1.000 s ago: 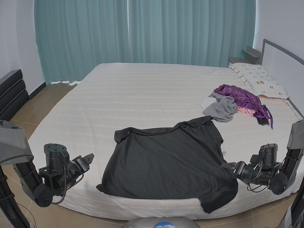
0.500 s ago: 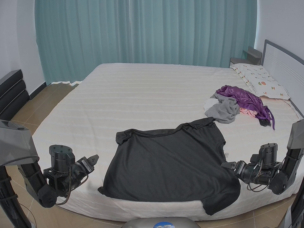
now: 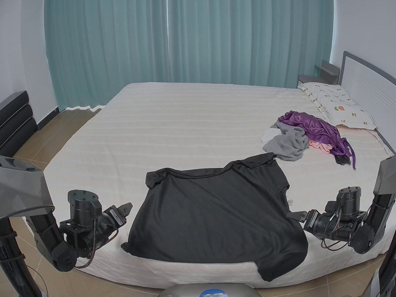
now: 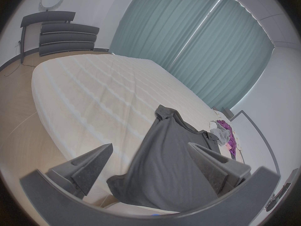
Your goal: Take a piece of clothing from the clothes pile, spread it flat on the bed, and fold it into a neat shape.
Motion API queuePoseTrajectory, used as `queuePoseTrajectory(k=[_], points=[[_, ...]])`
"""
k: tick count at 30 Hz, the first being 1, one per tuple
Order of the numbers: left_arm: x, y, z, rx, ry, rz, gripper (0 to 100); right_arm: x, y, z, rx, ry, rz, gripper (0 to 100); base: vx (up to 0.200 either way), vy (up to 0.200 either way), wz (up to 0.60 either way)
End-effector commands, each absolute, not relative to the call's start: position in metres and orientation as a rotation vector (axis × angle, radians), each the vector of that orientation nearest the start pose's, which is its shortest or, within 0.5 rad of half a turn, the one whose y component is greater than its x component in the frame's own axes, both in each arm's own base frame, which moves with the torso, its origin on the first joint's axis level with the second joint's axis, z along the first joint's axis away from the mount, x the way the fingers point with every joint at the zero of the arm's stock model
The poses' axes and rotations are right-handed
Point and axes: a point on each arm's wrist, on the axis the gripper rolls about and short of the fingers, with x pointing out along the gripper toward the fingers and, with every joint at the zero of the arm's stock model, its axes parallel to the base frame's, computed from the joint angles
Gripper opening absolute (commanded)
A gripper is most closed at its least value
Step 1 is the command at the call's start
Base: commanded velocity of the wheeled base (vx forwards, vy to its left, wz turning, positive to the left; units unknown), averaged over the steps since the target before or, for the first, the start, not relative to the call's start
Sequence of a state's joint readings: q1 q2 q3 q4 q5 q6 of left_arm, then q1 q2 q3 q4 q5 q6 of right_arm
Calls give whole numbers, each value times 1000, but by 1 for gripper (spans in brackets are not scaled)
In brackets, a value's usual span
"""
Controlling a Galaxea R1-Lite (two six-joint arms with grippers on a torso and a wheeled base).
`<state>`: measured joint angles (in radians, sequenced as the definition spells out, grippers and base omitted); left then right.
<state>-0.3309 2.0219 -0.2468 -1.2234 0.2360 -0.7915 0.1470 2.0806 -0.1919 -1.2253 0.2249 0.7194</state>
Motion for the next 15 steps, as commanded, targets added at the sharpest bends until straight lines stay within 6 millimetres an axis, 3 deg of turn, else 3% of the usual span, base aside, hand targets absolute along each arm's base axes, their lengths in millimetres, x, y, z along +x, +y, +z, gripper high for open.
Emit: queuePoseTrajectory(k=[1,6,15], points=[[244,-80,29,-625,535,118,100,240,41,9,710,769,105,100,0,0,0],[248,-82,33,-668,510,124,100,240,41,9,707,770,106,100,0,0,0],[249,-82,27,-661,535,125,100,240,43,9,706,775,112,100,200,0,0]])
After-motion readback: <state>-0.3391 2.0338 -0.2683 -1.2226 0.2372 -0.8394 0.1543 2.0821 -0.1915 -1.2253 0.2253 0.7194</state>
